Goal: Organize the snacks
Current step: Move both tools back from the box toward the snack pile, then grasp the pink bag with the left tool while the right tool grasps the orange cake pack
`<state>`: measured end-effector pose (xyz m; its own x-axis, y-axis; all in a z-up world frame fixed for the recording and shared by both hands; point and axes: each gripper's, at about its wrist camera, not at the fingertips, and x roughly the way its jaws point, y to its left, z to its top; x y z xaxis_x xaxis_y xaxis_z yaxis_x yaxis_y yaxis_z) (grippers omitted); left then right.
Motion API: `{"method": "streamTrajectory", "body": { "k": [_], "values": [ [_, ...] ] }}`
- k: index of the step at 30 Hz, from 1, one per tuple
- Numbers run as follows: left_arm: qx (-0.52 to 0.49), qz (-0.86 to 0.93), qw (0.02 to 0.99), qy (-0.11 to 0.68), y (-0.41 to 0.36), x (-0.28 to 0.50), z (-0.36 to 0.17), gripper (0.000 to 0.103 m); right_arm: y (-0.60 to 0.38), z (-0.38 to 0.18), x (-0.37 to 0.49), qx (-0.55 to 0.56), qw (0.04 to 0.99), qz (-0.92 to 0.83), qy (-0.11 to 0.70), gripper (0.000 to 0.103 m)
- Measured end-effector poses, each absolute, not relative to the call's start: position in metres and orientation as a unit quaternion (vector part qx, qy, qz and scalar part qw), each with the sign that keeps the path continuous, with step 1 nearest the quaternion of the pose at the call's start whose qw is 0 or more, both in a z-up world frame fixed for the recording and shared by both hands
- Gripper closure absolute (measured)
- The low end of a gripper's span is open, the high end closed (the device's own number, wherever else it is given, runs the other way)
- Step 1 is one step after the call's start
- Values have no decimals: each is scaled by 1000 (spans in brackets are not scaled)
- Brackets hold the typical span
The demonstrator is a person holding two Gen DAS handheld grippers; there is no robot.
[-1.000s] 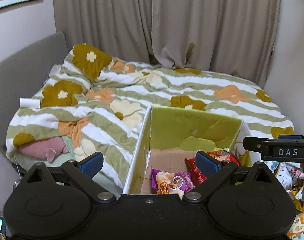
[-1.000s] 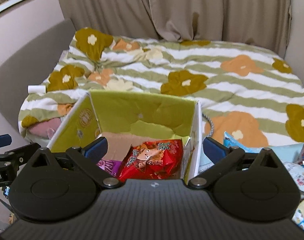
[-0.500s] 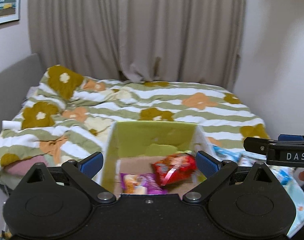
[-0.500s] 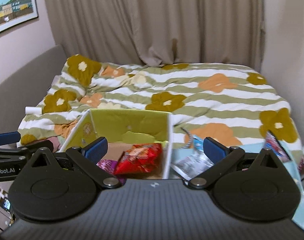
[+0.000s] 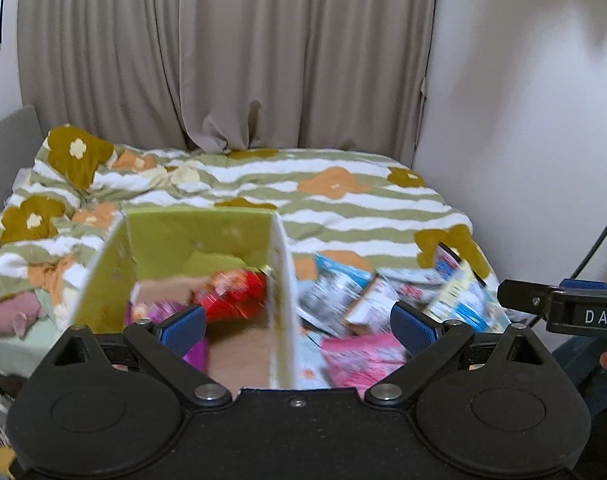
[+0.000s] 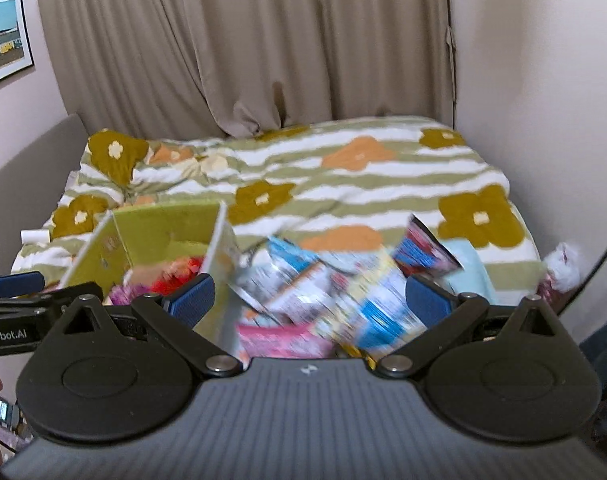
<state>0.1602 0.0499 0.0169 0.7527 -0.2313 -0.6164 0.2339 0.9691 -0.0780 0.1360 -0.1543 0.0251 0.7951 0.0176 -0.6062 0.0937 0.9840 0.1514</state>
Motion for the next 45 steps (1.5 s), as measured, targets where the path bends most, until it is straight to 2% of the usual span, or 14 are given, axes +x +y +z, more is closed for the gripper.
{"method": "streamTrajectory", "body": {
  "k": [12, 23, 30, 32, 34, 37, 40, 45],
  "values": [
    [-35, -67, 916, 394, -12, 138, -56, 3, -225, -46, 109, 89, 922, -5, 376, 0],
    [-27, -56, 897, 437, -37, 149, -135, 8, -234, -127, 125, 123, 895, 9, 428, 0],
    [-25, -58, 890, 451, -46, 163, -162, 11, -235, -149, 140, 143, 885, 11, 444, 0],
    [-23, -59, 888, 456, -48, 165, -168, 15, -234, -153, 145, 143, 883, 13, 448, 0],
    [-28, -59, 884, 463, -47, 166, -174, 27, -232, -157, 149, 140, 881, 14, 451, 0],
    [-37, -64, 879, 471, -43, 168, -180, 37, -229, -162, 153, 137, 879, 15, 457, 0],
    [-33, -68, 878, 472, -40, 167, -181, 42, -227, -165, 157, 138, 876, 14, 462, 0],
    [-23, -67, 878, 473, -33, 163, -179, 43, -220, -169, 161, 133, 875, 16, 465, 0]
  ]
}}
